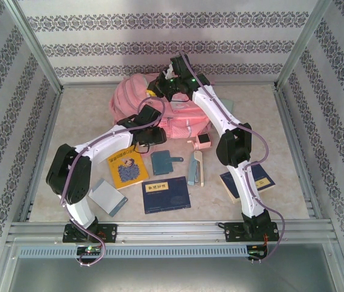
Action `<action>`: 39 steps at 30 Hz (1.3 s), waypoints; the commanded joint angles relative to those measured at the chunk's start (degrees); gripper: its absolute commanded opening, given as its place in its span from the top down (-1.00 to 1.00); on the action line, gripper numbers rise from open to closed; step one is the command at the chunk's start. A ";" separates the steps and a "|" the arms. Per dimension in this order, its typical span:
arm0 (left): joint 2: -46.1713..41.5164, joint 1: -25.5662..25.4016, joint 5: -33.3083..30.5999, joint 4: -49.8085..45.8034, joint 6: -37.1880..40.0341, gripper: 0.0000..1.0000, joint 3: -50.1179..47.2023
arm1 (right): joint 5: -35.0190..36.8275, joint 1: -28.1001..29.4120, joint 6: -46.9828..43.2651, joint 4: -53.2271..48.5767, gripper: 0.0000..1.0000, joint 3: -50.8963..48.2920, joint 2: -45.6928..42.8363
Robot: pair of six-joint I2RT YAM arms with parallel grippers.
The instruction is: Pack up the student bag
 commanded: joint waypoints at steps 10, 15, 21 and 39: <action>1.93 -0.71 -4.67 0.19 1.21 0.70 2.96 | -2.33 0.07 0.35 4.89 1.00 -2.94 -2.89; 2.09 -0.61 -4.90 -0.64 2.64 0.81 2.66 | -2.42 -0.11 -0.79 4.52 1.00 -4.24 -3.65; 1.64 -0.62 -0.05 -0.41 3.35 0.39 1.15 | -2.34 -0.37 -0.66 4.93 1.00 -5.06 -4.11; 3.50 -0.70 2.85 5.25 2.65 0.01 -0.74 | -3.39 0.30 4.91 7.16 1.00 -4.96 -5.00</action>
